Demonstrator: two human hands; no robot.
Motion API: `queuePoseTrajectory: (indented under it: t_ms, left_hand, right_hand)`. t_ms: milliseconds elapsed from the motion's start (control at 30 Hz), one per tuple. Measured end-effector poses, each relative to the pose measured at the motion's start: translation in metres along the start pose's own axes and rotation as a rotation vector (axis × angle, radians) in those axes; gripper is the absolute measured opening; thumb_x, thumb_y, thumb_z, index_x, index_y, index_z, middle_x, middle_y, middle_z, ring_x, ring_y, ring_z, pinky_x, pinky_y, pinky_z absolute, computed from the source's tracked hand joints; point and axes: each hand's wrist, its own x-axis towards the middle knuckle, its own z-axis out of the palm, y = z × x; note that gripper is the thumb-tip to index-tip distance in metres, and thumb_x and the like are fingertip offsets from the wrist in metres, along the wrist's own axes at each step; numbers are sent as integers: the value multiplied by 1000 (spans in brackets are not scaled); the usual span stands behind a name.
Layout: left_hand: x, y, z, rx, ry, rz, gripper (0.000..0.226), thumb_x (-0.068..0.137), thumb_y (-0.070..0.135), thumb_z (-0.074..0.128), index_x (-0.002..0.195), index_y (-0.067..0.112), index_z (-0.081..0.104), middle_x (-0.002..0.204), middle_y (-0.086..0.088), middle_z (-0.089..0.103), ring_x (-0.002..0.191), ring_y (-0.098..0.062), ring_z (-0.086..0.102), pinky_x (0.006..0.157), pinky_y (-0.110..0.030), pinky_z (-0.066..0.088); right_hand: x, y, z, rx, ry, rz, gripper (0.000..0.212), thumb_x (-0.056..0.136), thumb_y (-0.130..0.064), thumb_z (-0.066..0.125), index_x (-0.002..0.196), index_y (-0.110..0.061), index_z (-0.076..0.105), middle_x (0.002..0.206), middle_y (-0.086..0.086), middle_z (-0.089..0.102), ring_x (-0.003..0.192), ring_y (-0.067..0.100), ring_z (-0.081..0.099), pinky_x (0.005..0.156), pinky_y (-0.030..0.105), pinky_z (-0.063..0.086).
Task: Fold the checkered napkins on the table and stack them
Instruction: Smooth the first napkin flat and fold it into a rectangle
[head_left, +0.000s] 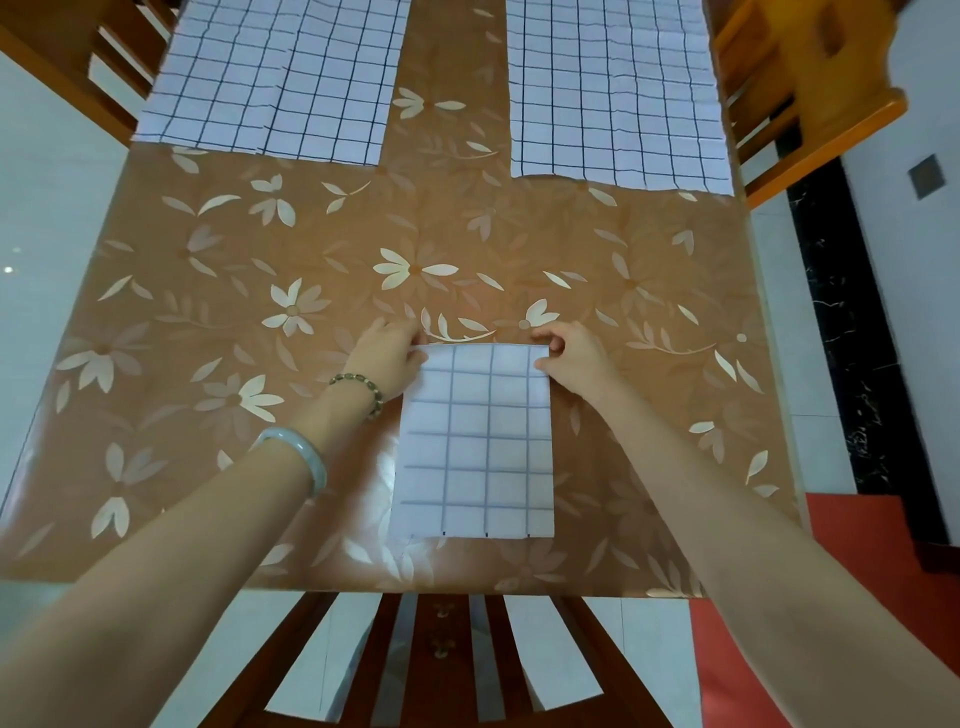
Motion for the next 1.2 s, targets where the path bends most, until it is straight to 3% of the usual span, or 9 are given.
queuePoseTrajectory:
  t_ms: [133, 233, 333, 467, 633, 767, 900, 1133, 1200]
  left_hand:
    - [-15, -1, -12, -208, 32, 57, 9, 88, 11, 58, 86, 17, 52, 78, 5, 54, 87, -16, 37, 65, -24, 23]
    - [-20, 3, -25, -254, 84, 29, 11, 85, 13, 65, 83, 18, 55, 76, 5, 53, 77, -14, 43, 61, -22, 26]
    - [-22, 10, -37, -378, 173, -40, 19, 81, 13, 69, 74, 23, 55, 68, 10, 53, 62, -4, 46, 56, -10, 33]
    - [-27, 19, -43, -531, 178, -99, 16, 81, 16, 71, 75, 23, 58, 75, -2, 61, 53, -10, 58, 64, -28, 48]
    - [-35, 20, -40, -538, 156, -99, 22, 86, 18, 67, 74, 27, 51, 88, -11, 66, 55, -13, 68, 65, -35, 52]
    - [-38, 14, -34, -606, 125, -119, 16, 88, 16, 64, 79, 18, 51, 92, -13, 58, 59, -18, 70, 56, -33, 48]
    - [-45, 10, -29, -710, 83, -113, 18, 92, 12, 60, 80, 20, 49, 92, -6, 56, 60, -16, 70, 61, -37, 55]
    - [-62, 1, -32, -683, 39, -29, 16, 89, 7, 64, 81, 17, 54, 92, -8, 63, 68, -2, 68, 63, -18, 55]
    - [-70, -5, -31, -605, 4, 16, 14, 86, 6, 67, 82, 16, 58, 90, -8, 63, 62, 2, 62, 64, -13, 50]
  right_hand:
    - [-6, -2, -14, 162, -74, 67, 23, 81, -6, 69, 103, -11, 71, 85, -1, 58, 81, 12, 53, 64, 14, 37]
    - [-12, -9, -24, 293, -69, 108, 13, 82, -3, 68, 94, -5, 70, 70, -4, 58, 63, 6, 52, 54, 9, 39]
    - [-17, -20, -31, 455, -7, 125, 10, 84, 0, 64, 93, -6, 65, 65, 6, 58, 53, 17, 50, 46, 22, 42]
    - [-28, -28, -34, 625, 6, 235, 21, 85, -3, 63, 104, -9, 57, 79, 14, 63, 56, 23, 60, 43, 25, 50]
    - [-54, -9, -16, 767, -196, 392, 32, 84, 3, 65, 115, 1, 59, 98, 18, 68, 57, 19, 69, 53, 27, 57]
    - [-64, 1, -1, 854, -218, 455, 27, 88, 2, 59, 115, 1, 57, 105, 20, 66, 67, 26, 72, 52, 28, 57]
    - [-66, 2, 6, 832, -196, 448, 27, 89, -1, 59, 115, 0, 59, 103, 19, 63, 82, 32, 71, 61, 37, 60]
    - [-67, 3, 6, 903, -164, 488, 19, 89, 7, 44, 95, 0, 61, 96, 20, 66, 87, 34, 70, 70, 41, 60]
    - [-68, 4, 7, 933, -162, 478, 20, 89, 7, 46, 99, 0, 61, 95, 19, 66, 88, 31, 69, 69, 41, 60]
